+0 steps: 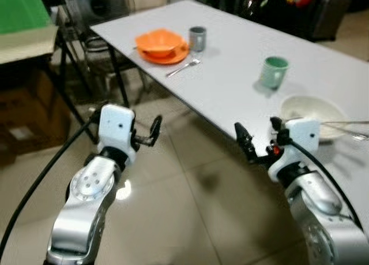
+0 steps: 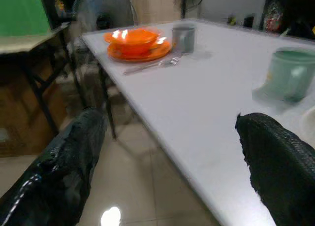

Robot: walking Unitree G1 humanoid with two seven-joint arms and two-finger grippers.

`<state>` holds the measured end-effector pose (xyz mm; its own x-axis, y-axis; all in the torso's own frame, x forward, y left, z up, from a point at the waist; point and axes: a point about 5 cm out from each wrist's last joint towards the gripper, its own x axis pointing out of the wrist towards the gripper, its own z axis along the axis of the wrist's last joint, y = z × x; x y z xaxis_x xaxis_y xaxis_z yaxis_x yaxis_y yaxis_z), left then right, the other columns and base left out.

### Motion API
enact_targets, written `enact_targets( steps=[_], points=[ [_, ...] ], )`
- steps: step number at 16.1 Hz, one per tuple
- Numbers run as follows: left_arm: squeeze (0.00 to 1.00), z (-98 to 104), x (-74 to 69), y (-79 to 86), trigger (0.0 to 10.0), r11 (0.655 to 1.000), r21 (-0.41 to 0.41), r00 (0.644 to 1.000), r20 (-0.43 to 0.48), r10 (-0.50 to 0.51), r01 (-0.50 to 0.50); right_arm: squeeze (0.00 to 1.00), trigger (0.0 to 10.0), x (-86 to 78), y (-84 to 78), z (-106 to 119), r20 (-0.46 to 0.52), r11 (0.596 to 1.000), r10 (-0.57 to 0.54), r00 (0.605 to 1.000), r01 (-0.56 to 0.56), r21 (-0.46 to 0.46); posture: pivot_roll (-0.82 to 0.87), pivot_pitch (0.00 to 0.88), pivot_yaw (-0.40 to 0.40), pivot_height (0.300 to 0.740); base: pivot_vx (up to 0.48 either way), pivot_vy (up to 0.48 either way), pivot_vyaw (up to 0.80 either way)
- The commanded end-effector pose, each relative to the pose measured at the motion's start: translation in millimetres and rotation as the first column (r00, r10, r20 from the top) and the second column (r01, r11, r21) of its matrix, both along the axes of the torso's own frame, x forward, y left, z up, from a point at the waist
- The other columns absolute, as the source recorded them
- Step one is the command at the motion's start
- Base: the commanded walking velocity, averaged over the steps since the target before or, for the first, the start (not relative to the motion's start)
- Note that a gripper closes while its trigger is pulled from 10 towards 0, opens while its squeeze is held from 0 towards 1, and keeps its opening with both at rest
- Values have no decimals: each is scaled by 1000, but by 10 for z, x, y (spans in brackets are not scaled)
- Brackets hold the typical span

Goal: Setting the table

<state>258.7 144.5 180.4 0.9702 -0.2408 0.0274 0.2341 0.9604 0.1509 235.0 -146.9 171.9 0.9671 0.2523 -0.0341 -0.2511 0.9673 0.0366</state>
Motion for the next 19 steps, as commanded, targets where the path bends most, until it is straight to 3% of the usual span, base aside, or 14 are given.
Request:
enact_targets(
  steps=[1, 19],
  points=[
    [0, -13, -20, 46, 10000, 1000, 3, 1000, -11, 21, -21, 0, 10000, -1, 66, 8, -3, 999, 45, 999, -45, 18, -39, 48, 52, 740, 0, 0, 800],
    [0, -6, -36, 63, 10000, 1000, -4, 1000, -9, 25, -25, 0, 10000, 5, 89, 2, -7, 998, 68, 998, -67, 19, -33, 42, 42, 740, 0, 0, 800]
  ],
)
